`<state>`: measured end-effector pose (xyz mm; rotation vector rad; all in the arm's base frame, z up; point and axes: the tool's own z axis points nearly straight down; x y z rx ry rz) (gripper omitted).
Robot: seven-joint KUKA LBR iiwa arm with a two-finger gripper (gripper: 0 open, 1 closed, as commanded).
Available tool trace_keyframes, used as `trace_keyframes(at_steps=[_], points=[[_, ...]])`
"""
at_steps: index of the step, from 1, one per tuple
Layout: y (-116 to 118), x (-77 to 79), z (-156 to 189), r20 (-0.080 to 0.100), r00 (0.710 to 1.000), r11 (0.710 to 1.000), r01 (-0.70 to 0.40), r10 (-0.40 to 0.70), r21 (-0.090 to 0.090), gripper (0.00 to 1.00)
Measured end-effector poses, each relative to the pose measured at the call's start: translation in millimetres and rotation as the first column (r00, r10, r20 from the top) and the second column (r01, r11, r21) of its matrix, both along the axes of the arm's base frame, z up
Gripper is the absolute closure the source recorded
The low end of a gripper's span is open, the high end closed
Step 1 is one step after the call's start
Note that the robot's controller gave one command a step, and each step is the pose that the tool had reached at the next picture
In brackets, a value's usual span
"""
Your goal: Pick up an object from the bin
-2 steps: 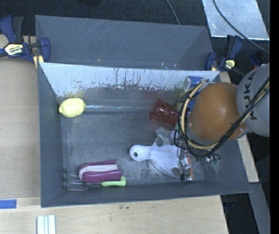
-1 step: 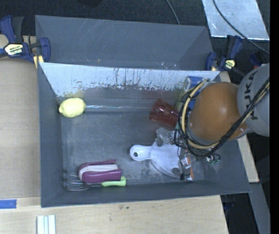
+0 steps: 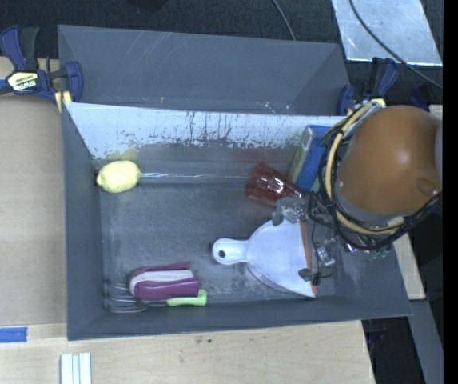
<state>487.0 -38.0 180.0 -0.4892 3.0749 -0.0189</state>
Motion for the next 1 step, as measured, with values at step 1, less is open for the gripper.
trace_keyframes(at_steps=[1], points=[[0.5,7.3,-16.9,0.015,1.0,1.0,0.007,-0.007,-0.001,0.0]])
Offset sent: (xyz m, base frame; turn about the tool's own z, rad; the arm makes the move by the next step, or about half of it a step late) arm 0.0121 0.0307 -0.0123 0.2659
